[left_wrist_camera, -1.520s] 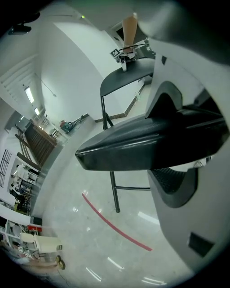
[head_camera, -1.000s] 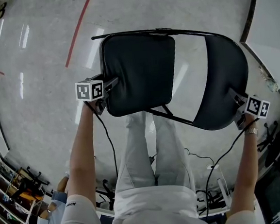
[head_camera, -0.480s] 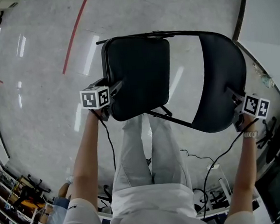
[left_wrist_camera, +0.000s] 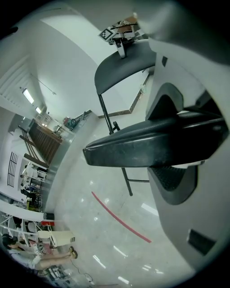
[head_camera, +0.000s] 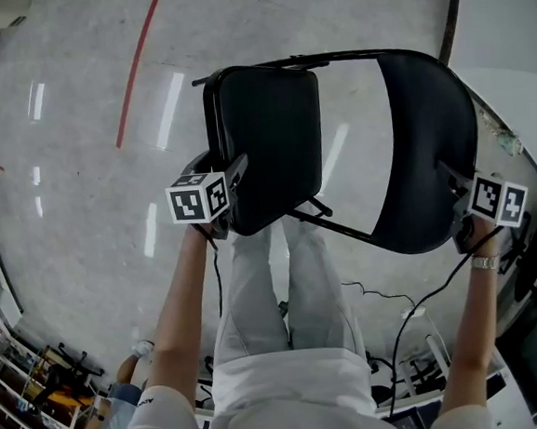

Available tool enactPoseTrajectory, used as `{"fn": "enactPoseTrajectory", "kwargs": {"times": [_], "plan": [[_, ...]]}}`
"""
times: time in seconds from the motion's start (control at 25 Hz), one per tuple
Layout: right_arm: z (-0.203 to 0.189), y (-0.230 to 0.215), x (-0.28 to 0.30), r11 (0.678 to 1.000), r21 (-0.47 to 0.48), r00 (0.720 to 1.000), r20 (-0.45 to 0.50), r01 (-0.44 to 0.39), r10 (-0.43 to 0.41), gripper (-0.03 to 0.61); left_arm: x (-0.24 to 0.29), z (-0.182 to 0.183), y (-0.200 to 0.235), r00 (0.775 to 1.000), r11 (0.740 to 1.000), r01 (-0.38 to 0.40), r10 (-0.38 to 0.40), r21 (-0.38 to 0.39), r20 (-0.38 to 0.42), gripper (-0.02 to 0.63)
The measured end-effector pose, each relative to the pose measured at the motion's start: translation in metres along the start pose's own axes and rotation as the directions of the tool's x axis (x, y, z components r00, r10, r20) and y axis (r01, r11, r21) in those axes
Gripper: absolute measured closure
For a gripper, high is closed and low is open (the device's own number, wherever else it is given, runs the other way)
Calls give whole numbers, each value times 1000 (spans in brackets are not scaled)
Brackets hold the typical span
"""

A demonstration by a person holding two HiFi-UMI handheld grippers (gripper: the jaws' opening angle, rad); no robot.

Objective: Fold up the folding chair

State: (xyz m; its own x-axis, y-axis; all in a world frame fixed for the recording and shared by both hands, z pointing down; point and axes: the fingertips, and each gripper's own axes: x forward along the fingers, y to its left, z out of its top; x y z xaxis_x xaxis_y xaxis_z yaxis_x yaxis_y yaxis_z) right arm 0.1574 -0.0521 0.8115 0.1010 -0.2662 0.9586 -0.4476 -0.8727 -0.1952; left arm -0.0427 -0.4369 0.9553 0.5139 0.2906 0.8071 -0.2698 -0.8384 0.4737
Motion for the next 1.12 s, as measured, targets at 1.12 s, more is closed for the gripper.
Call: {"fn": "enactPoseTrajectory", "kwargs": {"times": [1.12], "plan": [[23, 101, -79, 999, 37, 999, 16, -36, 35, 453, -7, 29, -102, 960, 959, -279, 277, -50, -39, 323]]}}
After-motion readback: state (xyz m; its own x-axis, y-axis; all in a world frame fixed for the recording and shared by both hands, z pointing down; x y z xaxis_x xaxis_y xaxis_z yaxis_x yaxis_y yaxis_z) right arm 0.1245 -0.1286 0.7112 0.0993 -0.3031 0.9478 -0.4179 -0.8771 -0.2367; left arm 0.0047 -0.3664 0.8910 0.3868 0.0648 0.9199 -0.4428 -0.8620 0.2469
